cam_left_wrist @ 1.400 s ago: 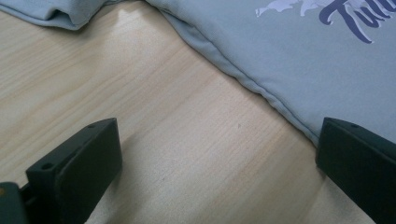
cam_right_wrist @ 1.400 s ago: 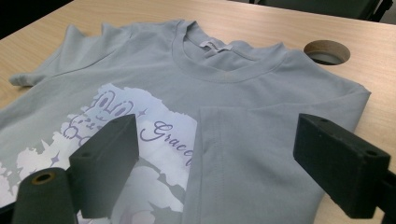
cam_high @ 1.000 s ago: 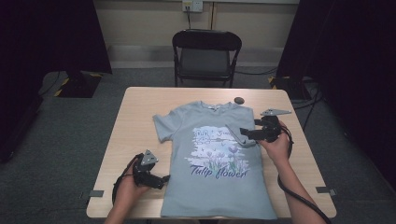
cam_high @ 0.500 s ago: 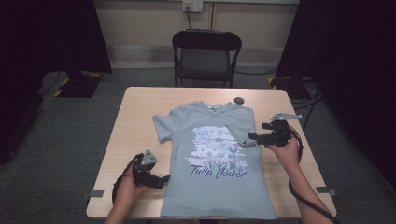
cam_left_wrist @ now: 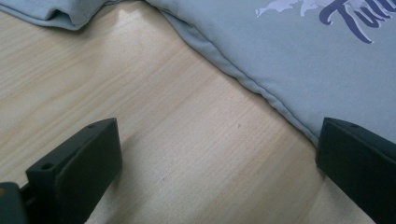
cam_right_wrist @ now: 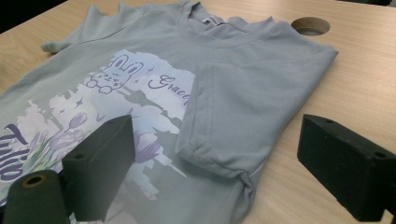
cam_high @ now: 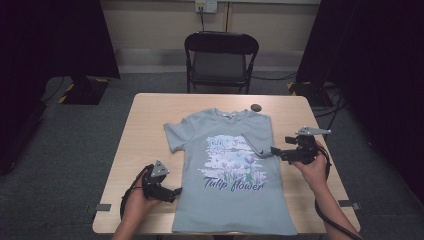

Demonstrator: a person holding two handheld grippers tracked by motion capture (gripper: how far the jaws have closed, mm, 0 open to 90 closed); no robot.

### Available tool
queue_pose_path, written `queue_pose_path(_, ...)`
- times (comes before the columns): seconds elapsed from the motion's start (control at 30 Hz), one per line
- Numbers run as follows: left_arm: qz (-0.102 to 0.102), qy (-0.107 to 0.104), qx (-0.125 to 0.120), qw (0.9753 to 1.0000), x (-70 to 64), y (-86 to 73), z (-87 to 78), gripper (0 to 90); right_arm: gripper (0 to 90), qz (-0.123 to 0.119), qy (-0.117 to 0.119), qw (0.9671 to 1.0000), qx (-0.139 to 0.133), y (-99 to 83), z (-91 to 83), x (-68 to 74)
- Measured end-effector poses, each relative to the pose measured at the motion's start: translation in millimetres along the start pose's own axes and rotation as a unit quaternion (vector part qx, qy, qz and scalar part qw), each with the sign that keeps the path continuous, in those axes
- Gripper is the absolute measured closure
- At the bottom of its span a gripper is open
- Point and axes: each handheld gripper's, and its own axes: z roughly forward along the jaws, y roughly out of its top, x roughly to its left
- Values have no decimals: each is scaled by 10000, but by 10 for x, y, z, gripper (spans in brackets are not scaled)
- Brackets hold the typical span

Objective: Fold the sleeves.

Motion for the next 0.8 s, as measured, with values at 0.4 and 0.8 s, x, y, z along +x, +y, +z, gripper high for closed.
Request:
queue_pose_path(0.4,1,0,0,10000,0,0,0,0,104,-17,102,9999,66,-159,-20,30)
queue_pose_path(0.8,1,0,0,10000,0,0,0,0,104,-37,122,9999,101,-351,-57,24)
